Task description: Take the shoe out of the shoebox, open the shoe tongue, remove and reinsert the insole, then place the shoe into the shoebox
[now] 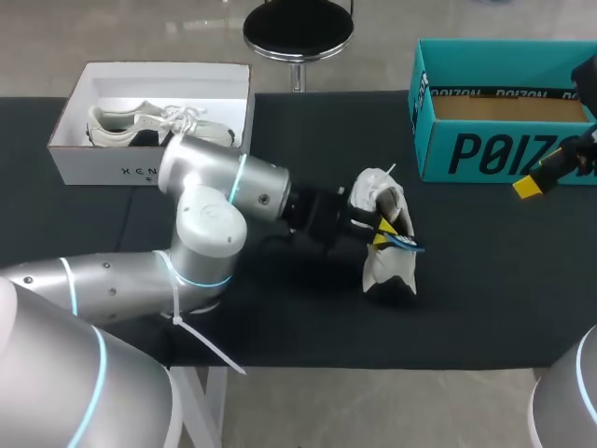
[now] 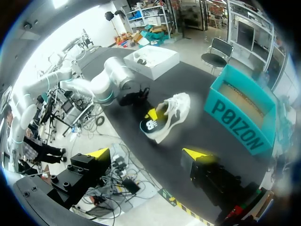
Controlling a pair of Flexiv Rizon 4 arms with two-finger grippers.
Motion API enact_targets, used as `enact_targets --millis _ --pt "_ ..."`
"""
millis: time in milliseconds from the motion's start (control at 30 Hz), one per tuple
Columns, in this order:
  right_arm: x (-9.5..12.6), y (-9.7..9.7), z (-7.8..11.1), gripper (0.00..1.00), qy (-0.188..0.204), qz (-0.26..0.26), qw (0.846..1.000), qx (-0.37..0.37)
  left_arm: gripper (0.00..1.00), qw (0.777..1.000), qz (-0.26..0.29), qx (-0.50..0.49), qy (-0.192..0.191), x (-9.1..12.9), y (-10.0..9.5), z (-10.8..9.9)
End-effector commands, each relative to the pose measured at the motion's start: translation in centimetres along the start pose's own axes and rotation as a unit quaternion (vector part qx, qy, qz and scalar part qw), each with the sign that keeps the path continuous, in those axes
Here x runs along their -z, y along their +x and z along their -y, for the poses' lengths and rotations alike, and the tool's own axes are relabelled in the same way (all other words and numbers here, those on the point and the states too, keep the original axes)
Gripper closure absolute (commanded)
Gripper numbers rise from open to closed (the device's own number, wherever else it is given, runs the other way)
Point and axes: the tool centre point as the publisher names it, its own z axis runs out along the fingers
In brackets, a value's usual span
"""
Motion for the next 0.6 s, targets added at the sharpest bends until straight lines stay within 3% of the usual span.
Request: enact_targets --millis 33,600 --pt "-0.1 -0.1 -0.1 0.00 0.002 0.000 1.000 0.000 1.00 1.000 0.004 -0.001 -0.003 -0.7 -0.2 -0.4" --pt "-0.1 -0.1 -0.1 0.00 0.002 0.000 1.000 0.000 1.00 0.998 -0.007 -0.009 -0.069 -0.2 -0.3 -4.4"
